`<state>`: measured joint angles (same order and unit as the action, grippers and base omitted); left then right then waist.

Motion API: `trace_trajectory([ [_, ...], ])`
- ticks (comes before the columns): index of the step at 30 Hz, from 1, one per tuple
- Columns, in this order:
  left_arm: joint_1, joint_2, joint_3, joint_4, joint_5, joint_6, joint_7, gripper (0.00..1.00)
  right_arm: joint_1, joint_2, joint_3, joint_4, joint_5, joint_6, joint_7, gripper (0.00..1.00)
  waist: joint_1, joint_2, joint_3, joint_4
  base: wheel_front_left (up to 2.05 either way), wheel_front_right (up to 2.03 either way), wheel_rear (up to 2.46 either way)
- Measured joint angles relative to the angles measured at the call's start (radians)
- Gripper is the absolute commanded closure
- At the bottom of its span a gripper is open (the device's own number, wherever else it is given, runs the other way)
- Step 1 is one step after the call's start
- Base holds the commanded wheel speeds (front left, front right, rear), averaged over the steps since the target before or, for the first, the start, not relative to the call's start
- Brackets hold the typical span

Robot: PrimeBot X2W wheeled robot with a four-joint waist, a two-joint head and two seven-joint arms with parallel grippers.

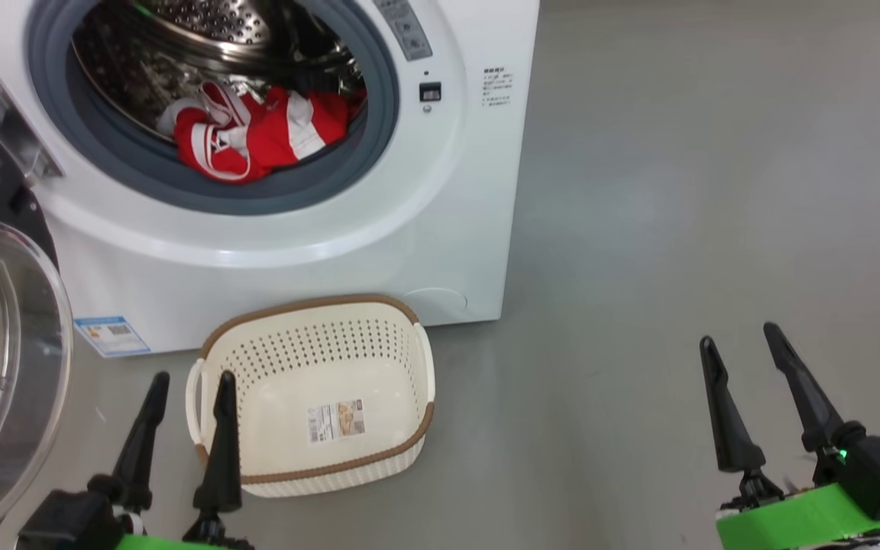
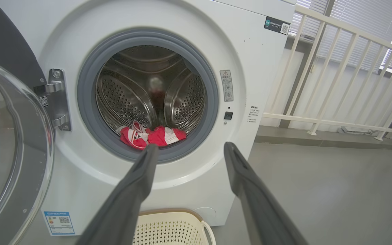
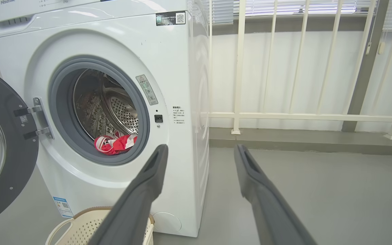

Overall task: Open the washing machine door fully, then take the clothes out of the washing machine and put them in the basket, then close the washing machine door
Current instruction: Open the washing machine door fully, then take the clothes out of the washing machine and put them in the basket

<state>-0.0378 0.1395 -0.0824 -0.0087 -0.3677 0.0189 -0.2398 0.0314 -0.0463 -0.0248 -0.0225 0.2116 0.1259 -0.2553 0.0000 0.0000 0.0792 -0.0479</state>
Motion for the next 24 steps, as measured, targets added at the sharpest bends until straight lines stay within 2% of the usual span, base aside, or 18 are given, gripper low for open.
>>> trace_trajectory([
  [13, 0.125, 0.011, 0.013, 0.007, 0.011, 0.013, -0.007, 0.00, 0.098, 0.009, -0.028, -0.030, -0.004, 0.000, 0.000, 0.00, 0.0000, 0.0000, -0.093, -0.021, 0.00, 0.00, 0.00],
  [24, 0.164, 0.022, 0.018, -0.015, 0.027, 0.035, -0.007, 0.00, 0.129, 0.011, -0.053, -0.045, -0.020, 0.000, 0.000, 0.00, 0.0000, 0.0000, -0.100, -0.037, 0.00, 0.00, 0.00],
])
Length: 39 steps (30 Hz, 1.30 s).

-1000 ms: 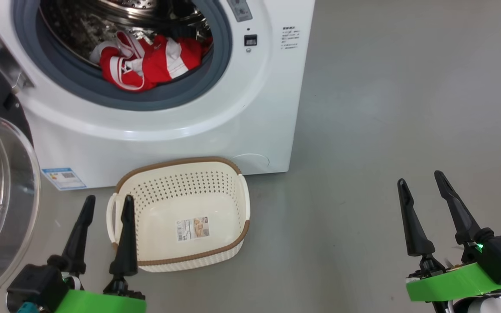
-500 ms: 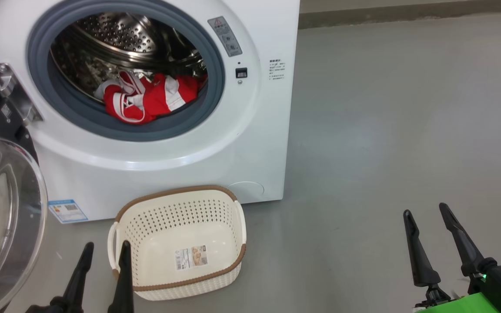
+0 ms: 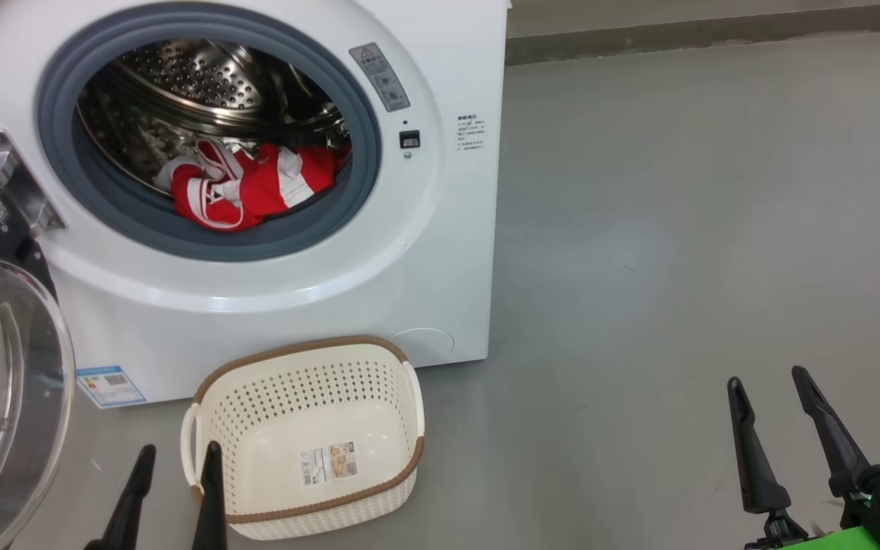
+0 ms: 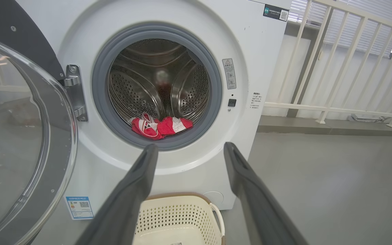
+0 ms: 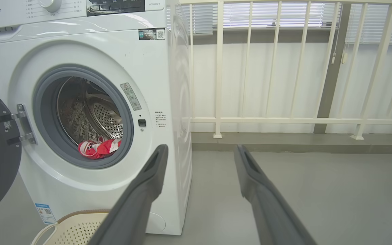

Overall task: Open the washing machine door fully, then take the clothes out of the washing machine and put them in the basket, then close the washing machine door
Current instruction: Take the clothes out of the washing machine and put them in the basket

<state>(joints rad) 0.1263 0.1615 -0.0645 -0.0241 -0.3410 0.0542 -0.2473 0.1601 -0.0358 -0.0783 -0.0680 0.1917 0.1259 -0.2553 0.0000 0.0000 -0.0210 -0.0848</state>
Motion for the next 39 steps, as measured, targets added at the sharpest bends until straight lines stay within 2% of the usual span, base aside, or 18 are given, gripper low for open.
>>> trace_trajectory([
  [15, 0.000, 0.005, -0.015, -0.004, 0.016, 0.026, 0.008, 0.00, 0.000, 0.000, 0.002, -0.002, 0.000, 0.000, 0.000, 0.00, 0.0000, 0.0000, 0.007, 0.008, 0.18, -0.18, 0.00],
  [26, 0.000, 0.012, -0.020, -0.012, 0.016, 0.035, 0.010, 0.00, 0.000, 0.000, 0.008, 0.001, 0.003, 0.000, 0.000, 0.00, 0.0000, 0.0000, 0.010, 0.010, 1.58, -1.58, 0.00],
  [31, 0.000, 0.013, -0.029, -0.032, 0.006, 0.023, 0.009, 0.00, 0.000, 0.000, 0.009, 0.002, 0.005, 0.000, 0.000, 0.00, 0.0000, 0.0000, 0.015, 0.011, 1.65, -1.64, -0.01],
  [39, 0.000, 0.014, -0.036, -0.033, 0.015, 0.031, 0.009, 0.00, 0.000, 0.001, 0.013, 0.001, 0.007, 0.000, 0.000, 0.00, 0.0000, 0.0000, 0.022, 0.016, 0.76, -0.76, 0.00],
])
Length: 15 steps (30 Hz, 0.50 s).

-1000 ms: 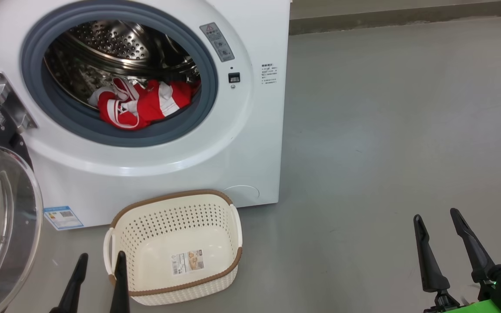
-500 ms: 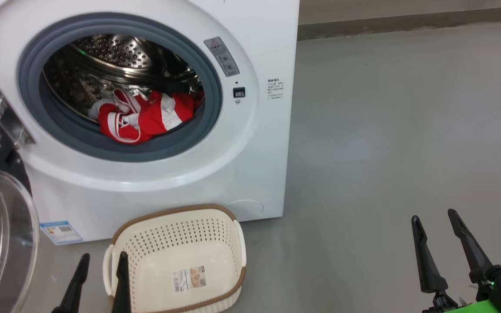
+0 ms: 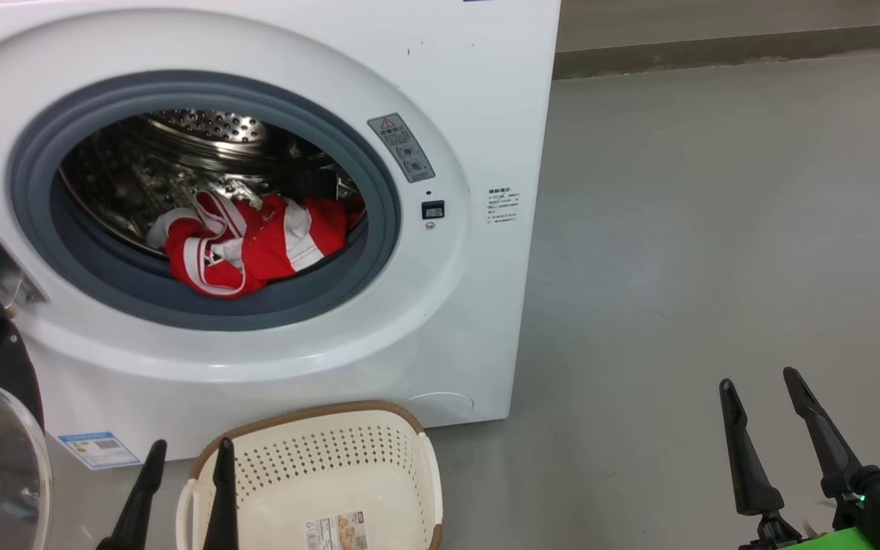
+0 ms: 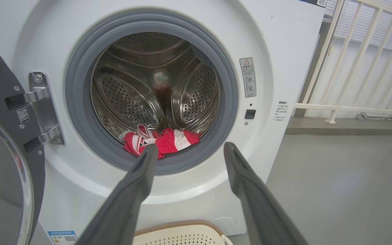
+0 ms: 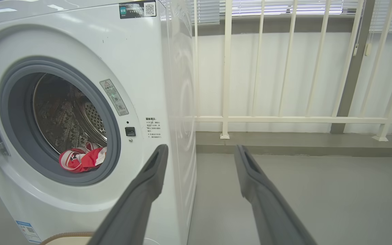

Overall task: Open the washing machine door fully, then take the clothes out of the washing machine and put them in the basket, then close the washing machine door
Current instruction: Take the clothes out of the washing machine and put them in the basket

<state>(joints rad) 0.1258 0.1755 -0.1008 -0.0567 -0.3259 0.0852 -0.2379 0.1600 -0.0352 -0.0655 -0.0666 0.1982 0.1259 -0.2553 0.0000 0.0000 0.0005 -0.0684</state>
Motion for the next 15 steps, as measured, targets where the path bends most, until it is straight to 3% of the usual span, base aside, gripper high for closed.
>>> trace_trajectory([
  [15, 0.000, -0.003, -0.005, -0.015, -0.007, 0.012, 0.000, 0.00, -0.001, 0.000, 0.009, 0.000, 0.004, 0.000, 0.000, 0.00, 0.0000, 0.0000, 0.020, 0.010, 0.01, -0.01, 0.00],
])
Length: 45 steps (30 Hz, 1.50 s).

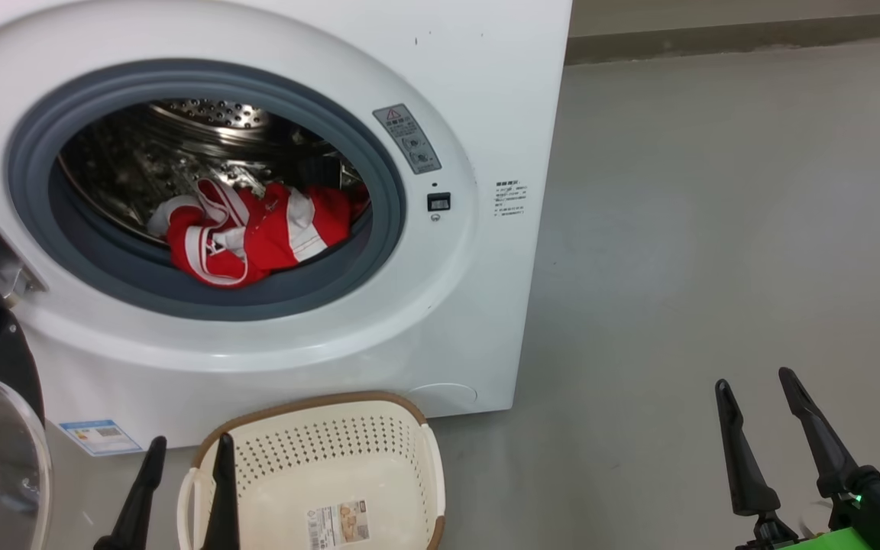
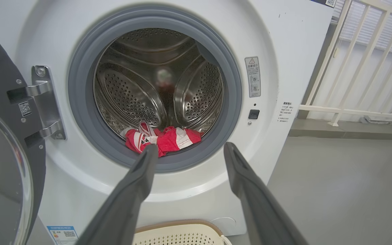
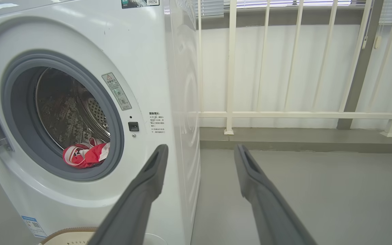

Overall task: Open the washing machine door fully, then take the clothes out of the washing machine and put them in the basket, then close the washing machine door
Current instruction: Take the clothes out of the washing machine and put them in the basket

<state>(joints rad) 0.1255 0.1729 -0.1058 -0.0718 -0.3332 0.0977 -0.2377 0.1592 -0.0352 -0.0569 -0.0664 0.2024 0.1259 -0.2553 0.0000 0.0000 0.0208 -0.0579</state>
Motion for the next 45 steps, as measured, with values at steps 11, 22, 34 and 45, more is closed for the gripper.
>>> trace_trajectory([
  [11, -0.011, -0.004, 0.003, -0.025, -0.022, 0.008, 0.007, 0.00, -0.022, 0.000, 0.009, -0.004, 0.000, 0.000, 0.000, 0.00, 0.0000, 0.0000, 0.062, 0.011, 0.00, 0.00, 0.00],
  [22, -0.105, -0.006, 0.008, -0.039, -0.036, 0.018, 0.007, 0.00, -0.074, -0.001, 0.014, -0.012, 0.000, 0.000, 0.000, 0.00, 0.0000, 0.0000, 0.156, 0.026, 0.00, 0.00, 0.00],
  [34, -0.304, -0.016, -0.013, 0.024, -0.036, 0.026, 0.053, 0.00, -0.138, -0.002, 0.038, -0.011, 0.000, 0.000, 0.000, 0.00, 0.0000, 0.0000, 0.261, 0.032, 0.00, 0.00, 0.00],
  [45, -0.544, -0.006, -0.014, 0.187, -0.022, 0.027, 0.062, 0.00, -0.182, -0.002, 0.048, -0.010, 0.000, 0.000, 0.000, 0.00, -0.0001, 0.0000, 0.331, 0.013, 0.00, 0.00, 0.00],
])
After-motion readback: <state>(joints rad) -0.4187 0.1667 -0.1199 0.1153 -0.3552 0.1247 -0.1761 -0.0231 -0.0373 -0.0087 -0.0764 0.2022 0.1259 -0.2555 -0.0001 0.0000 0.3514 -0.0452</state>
